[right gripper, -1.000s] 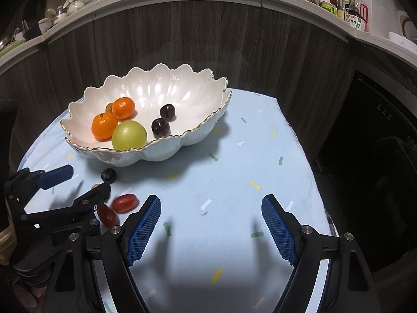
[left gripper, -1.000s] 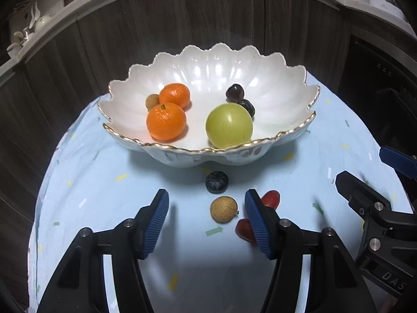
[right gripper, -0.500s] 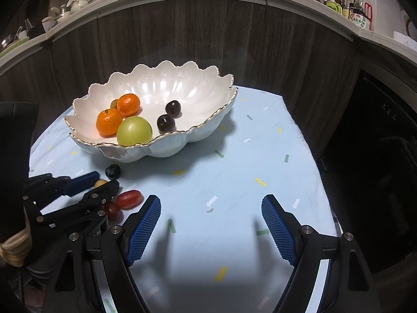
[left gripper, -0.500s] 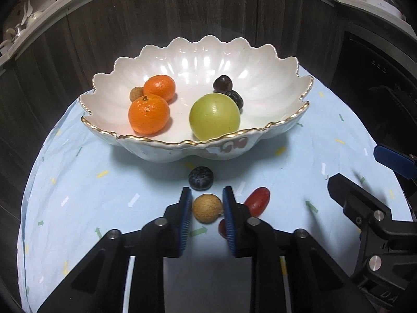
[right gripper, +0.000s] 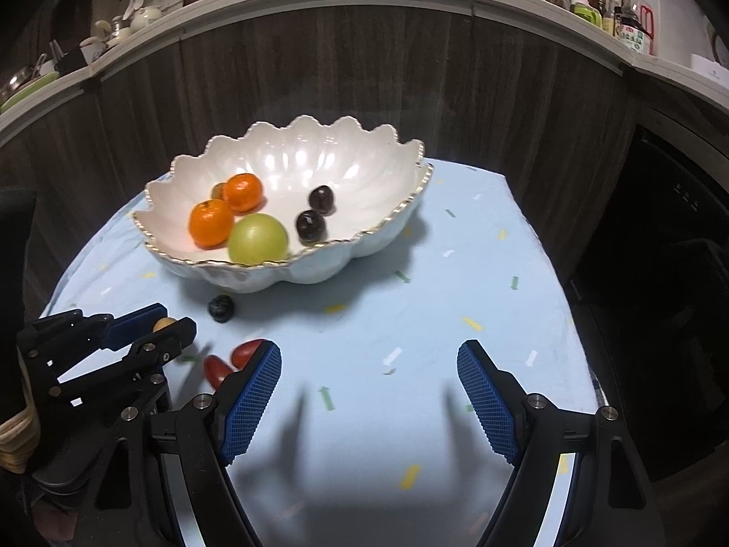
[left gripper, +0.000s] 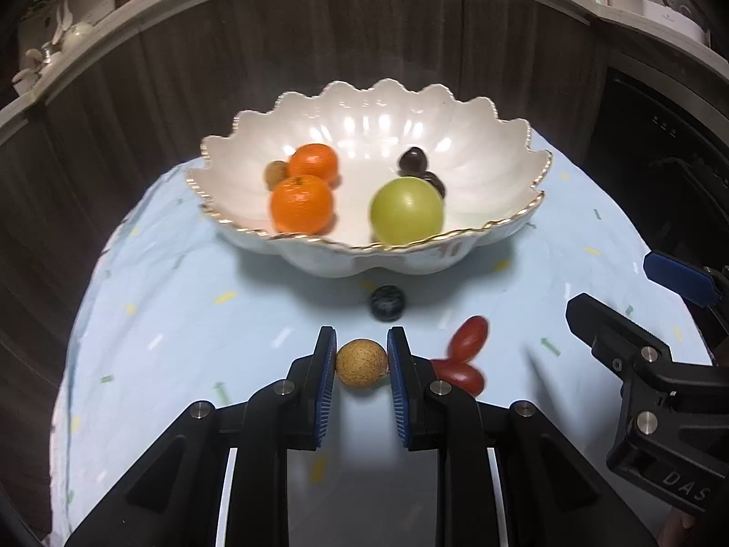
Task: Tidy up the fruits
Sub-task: 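Grasp the second brown fruit with the left tool while the right tool approaches the red fruits, then grasp a red oval fruit with the right tool while the left tool holds the brown fruit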
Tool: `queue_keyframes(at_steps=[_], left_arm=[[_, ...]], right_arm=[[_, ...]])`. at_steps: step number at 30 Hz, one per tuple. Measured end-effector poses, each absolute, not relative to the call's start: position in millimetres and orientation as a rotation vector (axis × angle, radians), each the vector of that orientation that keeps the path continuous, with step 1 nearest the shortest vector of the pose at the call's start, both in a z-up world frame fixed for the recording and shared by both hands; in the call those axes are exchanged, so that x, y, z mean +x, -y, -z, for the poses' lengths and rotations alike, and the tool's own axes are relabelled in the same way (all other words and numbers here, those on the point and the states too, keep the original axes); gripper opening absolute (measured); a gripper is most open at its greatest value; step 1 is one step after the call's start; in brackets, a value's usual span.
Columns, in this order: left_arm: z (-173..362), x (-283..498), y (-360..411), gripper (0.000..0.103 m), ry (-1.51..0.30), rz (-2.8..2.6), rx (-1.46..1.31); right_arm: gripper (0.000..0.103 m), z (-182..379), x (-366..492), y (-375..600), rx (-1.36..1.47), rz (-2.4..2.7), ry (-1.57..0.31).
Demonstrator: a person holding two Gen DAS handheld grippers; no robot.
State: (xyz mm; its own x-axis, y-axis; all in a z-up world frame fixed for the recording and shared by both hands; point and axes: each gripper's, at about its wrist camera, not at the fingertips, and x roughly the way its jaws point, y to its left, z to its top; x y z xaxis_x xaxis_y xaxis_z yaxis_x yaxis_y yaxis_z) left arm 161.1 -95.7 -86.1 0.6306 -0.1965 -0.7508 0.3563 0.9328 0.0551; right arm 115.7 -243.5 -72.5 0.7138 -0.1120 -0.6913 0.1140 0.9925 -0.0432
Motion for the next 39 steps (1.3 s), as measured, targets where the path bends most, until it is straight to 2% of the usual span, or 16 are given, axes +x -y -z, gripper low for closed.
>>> queue_keyframes(at_steps=[19,25,29,35,39], left_arm=[[85.2,153.2,23.0,0.024,-0.823,0.200,0.170],[81.6,153.0,13.2,0.024,-0.807,0.181,0.162],[82.9,154.0,10.9,0.024,-0.816,0.188,0.148],[83.9,153.9,9.4,0.024,-0.819,0.196,0.138],[83.7,153.9,9.2,0.024,-0.819,0.197,0.140]], right_arm=[[0.079,96.7,132.7,180.6,-0.002,0.060,-0.867],[0.064,105.3,139.7,169.8,0.010,0.066,-0.899],[0.044,111.6,144.0,165.6,0.022,0.048,-0.930],[0.030,113.3,143.7,161.2,0.014,0.036,-0.924],[0.028,113.4,143.4,160.5,0.006,0.029,-0.919]])
